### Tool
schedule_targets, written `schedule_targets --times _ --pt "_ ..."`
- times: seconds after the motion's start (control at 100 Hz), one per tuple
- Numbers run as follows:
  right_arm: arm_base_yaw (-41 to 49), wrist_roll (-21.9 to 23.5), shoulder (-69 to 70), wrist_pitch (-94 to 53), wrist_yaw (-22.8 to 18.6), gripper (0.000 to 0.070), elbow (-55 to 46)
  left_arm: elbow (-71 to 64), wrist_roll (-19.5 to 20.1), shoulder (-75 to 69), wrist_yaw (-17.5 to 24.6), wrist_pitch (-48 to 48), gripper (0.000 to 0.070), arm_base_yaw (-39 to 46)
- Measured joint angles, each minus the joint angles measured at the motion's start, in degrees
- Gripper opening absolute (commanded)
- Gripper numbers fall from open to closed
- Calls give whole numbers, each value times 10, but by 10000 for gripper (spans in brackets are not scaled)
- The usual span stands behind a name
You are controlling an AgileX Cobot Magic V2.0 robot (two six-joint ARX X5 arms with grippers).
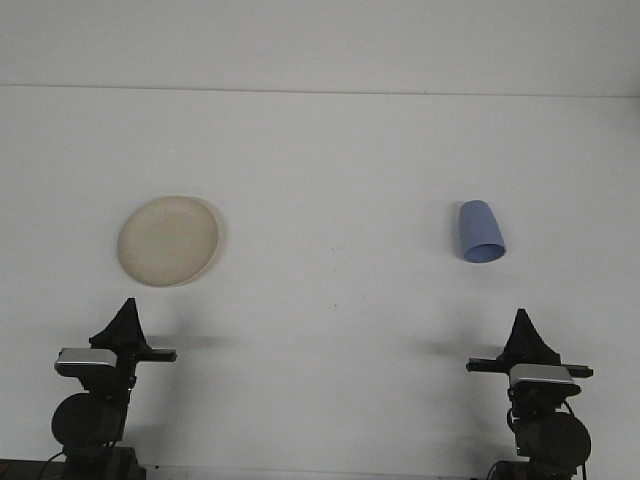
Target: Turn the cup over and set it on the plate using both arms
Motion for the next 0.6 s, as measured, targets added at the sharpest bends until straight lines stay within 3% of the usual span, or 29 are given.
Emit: schedule_targets --times 0.38,0.6 --pt "0 0 0 -13 -2 0 4 0 0 0 0 0 12 0" --pt "0 0 0 -86 -2 0 81 0 0 0 0 0 12 0"
